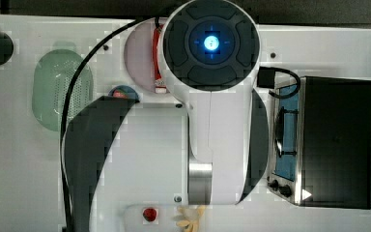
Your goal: Flap open oven.
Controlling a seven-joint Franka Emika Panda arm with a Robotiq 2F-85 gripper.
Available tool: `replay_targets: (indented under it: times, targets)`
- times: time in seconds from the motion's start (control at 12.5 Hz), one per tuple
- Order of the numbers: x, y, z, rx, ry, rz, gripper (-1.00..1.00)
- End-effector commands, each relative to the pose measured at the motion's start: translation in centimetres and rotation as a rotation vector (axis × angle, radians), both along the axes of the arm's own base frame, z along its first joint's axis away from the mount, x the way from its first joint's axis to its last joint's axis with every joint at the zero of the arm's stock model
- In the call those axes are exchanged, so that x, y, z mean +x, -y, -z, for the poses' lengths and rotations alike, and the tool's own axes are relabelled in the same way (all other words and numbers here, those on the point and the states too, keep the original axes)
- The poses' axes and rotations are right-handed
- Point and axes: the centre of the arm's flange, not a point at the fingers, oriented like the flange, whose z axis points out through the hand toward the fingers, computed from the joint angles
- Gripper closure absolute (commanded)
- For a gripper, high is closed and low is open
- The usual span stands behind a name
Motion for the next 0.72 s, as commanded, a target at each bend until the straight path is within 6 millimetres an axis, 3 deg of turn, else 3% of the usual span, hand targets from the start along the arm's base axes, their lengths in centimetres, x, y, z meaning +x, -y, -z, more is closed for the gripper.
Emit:
replay_targets:
  times: [0.08,0.24,0.4,0.48,0.72]
  targets:
    - [-15.27,4.11,-4.49,0.027,-0.043,0.193,-0.58]
    - [-15.27,4.11,-4.51,0.027,-0.042,0.193,-1.00]
    - [-15.27,4.11,-4.51,0.027,-0.042,0.193,-1.00]
    - [-15.27,4.10,-4.50,0.027,-0.043,0.193,-0.90]
    - [-15.27,4.15,-4.48,0.027,-0.043,0.194,-0.15]
